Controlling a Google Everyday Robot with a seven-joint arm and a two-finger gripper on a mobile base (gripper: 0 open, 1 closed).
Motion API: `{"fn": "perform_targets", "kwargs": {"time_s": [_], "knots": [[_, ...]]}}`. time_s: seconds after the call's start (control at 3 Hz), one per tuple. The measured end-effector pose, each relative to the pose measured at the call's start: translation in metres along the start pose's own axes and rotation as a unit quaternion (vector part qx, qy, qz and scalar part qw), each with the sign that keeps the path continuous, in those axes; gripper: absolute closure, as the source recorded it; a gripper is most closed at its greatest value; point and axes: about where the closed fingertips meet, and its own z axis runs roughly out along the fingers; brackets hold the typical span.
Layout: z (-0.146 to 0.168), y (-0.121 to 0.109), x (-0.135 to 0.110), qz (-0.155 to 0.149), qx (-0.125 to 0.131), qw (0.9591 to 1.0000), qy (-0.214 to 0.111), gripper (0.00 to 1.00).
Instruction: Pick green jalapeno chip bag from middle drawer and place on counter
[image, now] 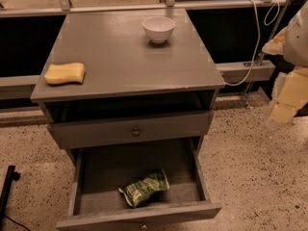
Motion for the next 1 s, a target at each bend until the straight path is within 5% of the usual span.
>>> {"fn": "perform_targets", "kwargs": {"time_s": [0.33,0.67,1.0], "knots": [[0.004,0.002,-0.001,0.0,-0.003,1.0,-0.001,0.0],[0.058,0.026,-0.011,-0.007,-0.04,0.999,-0.02,0.0],[0.133,0.089,-0.038,0.021,-0.086,0.9916,-0.095,0.0]]}}
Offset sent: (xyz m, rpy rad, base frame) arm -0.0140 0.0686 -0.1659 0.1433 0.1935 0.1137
